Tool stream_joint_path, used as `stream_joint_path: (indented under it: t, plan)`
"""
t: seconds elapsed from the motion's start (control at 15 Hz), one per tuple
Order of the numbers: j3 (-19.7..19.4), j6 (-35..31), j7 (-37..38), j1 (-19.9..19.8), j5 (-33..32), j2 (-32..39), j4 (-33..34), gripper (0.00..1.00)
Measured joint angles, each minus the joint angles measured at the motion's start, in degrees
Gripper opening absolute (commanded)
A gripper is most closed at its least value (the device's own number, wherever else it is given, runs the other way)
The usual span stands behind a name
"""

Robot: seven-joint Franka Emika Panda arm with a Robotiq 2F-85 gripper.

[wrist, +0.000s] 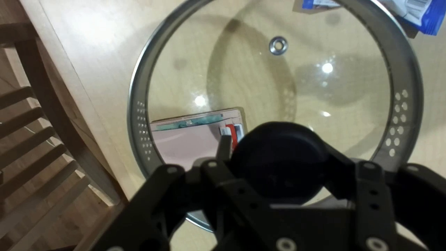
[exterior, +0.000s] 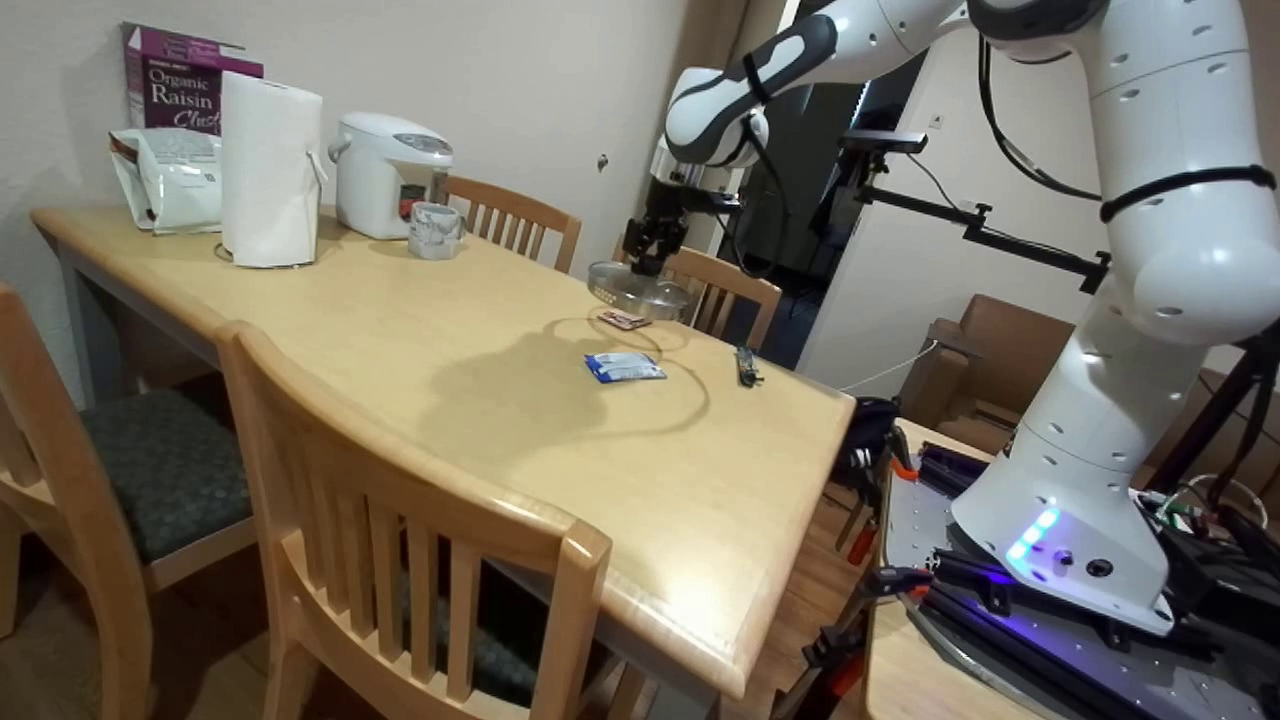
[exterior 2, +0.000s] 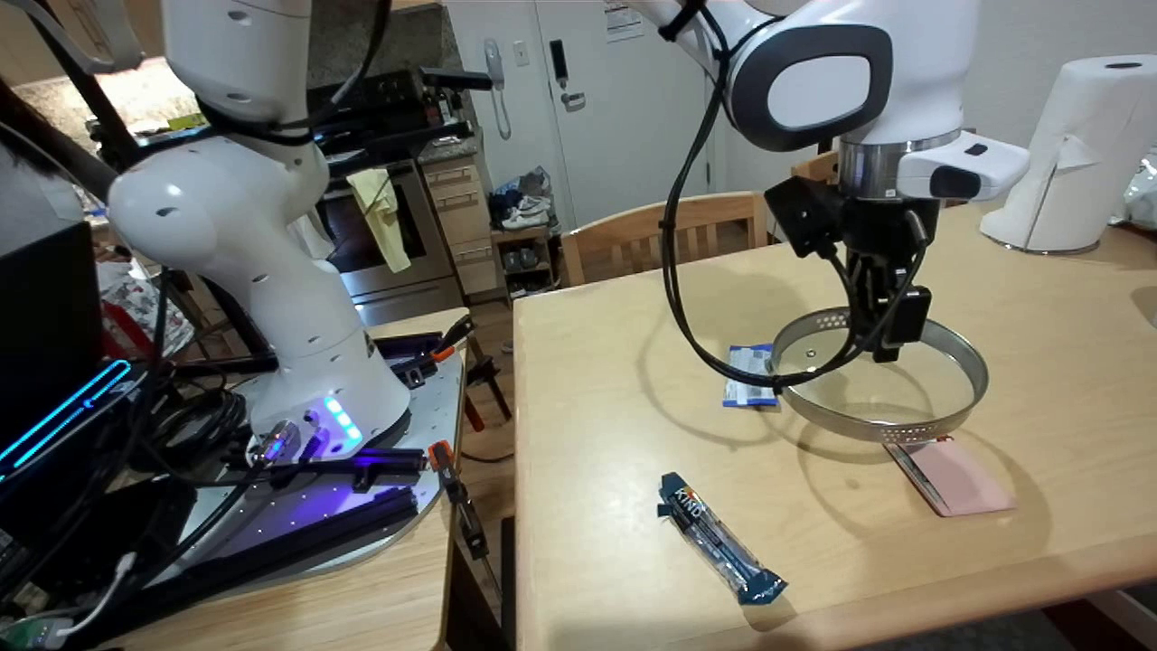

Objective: Cover the pink wallet on the table with the lid

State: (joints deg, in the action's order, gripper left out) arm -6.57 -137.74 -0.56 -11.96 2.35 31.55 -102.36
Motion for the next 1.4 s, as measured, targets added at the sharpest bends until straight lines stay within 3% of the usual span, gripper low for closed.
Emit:
stream_joint_path:
  t: [0.8, 1.4]
  plan:
    - [0.7, 3.3, -2.0, -3.5, 3.1, 3.8, 6.8, 0.31]
    - [2.0, 9.0, -4.1, -6.5, 5.3, 12.0, 17.7, 0.31]
